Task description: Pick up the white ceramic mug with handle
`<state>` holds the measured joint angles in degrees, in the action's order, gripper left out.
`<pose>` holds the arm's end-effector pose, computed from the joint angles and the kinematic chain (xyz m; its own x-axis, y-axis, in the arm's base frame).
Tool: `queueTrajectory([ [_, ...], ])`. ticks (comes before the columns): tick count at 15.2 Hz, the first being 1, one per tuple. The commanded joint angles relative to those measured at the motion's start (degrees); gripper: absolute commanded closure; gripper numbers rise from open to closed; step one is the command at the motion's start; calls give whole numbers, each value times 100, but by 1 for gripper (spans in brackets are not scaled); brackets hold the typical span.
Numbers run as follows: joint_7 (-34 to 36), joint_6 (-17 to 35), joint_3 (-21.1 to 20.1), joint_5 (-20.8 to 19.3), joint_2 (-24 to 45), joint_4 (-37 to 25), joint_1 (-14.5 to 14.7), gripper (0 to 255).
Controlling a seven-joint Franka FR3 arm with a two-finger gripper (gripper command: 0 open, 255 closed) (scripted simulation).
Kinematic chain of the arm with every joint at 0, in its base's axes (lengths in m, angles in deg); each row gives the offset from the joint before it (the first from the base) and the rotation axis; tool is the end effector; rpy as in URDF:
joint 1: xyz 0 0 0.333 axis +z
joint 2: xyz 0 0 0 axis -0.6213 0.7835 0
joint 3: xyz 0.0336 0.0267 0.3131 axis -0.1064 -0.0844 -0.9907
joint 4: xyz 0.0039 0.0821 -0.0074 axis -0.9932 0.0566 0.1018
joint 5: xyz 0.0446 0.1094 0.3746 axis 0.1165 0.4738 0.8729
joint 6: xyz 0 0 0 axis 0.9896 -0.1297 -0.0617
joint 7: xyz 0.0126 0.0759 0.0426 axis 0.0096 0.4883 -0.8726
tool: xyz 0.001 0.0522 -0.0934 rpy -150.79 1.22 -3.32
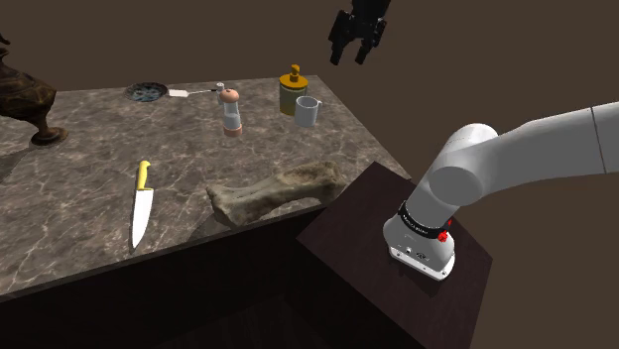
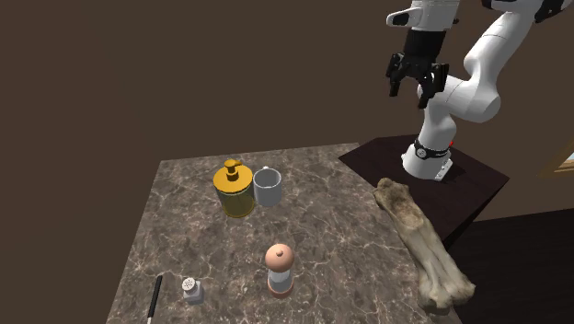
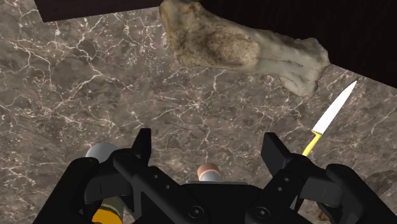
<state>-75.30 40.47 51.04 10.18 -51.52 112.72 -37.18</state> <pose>0.3273 -0.0019 0.5875 0.9770 -0.1975 0.0807 -0.1852 -0.9728 -0.1393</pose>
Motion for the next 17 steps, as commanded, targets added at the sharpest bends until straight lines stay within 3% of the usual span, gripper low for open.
queueTrajectory([
  [1, 0, 0, 0, 0, 0, 0, 0, 0],
  [9, -502, 1232, 334, -238, 1321, 53, -121, 0],
  [17, -987, 2279, 656, -301, 2912, -370, -203, 0],
])
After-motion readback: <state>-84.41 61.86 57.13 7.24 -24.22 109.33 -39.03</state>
